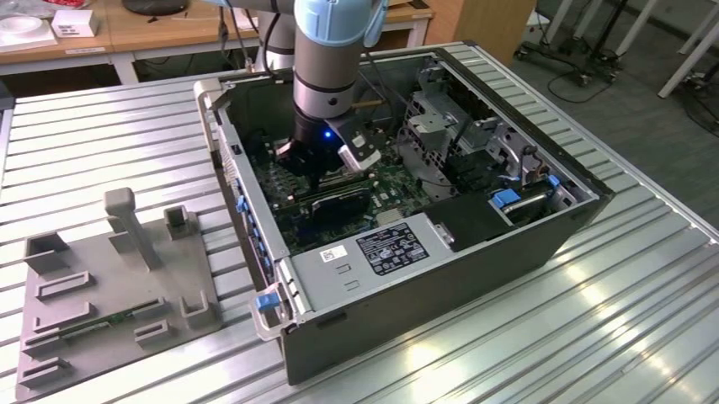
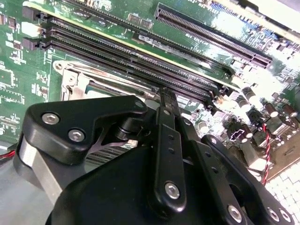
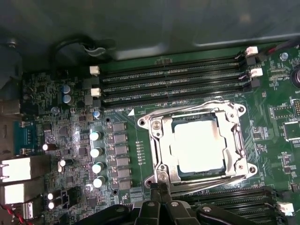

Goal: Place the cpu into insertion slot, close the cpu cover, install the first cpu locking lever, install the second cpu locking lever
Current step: 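Install the second cpu locking lever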

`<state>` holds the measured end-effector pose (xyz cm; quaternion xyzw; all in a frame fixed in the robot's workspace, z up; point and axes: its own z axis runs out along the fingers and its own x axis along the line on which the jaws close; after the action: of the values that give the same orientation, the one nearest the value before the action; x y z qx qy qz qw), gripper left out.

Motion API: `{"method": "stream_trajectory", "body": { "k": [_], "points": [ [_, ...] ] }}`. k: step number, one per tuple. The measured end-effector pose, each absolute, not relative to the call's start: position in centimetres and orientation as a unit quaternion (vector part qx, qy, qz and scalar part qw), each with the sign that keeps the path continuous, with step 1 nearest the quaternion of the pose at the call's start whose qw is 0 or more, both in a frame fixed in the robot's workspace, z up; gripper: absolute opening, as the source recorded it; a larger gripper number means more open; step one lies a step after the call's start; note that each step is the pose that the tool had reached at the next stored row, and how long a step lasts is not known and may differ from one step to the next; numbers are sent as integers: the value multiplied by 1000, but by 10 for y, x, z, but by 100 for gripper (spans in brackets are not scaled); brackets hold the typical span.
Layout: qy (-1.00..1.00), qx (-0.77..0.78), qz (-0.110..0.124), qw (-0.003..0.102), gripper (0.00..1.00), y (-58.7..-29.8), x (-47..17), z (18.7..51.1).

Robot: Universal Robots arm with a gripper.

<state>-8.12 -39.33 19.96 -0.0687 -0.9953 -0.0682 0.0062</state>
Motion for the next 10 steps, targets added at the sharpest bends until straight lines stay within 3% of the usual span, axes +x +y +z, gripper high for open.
{"method": "stream_trajectory", "body": {
  "k": [4,10],
  "points": [
    [-994,-69,-90,8,11,-393,-81,200],
    [-993,-69,-95,8,11,-394,-81,200]
  ]
}}
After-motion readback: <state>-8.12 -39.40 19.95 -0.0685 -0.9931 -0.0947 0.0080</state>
